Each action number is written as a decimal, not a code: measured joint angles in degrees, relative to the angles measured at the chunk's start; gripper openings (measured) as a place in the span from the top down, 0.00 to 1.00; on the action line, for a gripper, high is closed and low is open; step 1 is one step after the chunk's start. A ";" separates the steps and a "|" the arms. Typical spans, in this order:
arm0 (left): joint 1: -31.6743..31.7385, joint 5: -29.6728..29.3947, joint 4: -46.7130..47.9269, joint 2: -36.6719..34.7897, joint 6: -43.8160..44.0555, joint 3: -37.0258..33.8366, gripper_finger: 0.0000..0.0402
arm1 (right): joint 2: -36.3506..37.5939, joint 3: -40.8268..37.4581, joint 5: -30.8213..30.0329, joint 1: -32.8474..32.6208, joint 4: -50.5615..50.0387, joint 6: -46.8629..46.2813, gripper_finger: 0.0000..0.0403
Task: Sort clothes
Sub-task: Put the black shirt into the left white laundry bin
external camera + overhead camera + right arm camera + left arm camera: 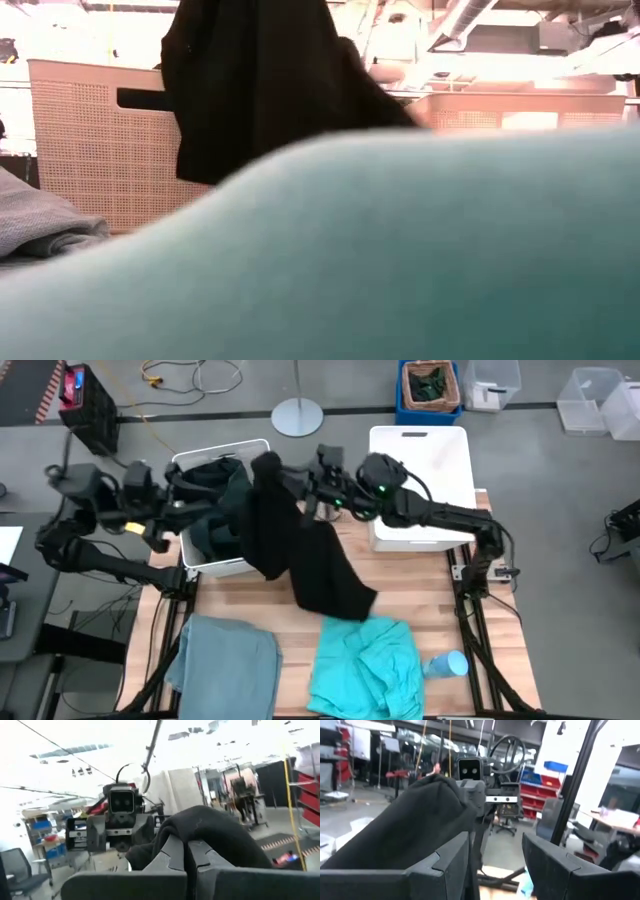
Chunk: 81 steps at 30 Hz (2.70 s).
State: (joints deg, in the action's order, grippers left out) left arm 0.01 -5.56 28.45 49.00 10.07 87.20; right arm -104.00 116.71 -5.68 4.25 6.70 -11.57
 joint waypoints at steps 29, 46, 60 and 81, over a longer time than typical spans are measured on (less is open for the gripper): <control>0.00 -0.86 -2.92 -2.32 -5.65 0.00 0.55 | -29.17 18.11 6.69 9.36 9.67 -6.40 1.00; 0.00 -0.88 -0.71 -2.25 -1.68 0.00 0.55 | -34.96 18.11 7.88 5.37 -14.53 -3.41 0.90; 0.00 -2.11 -0.85 -2.13 -0.65 0.00 0.55 | -24.92 18.18 7.20 3.99 -14.34 11.18 0.37; 0.00 -5.28 -0.83 -2.13 1.51 0.00 0.55 | -16.16 17.68 -4.78 -1.45 -66.89 6.52 0.37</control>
State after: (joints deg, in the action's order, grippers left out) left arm 0.01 -10.84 27.62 46.87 11.57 87.20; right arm -120.16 134.39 -10.46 2.79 -60.18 -5.05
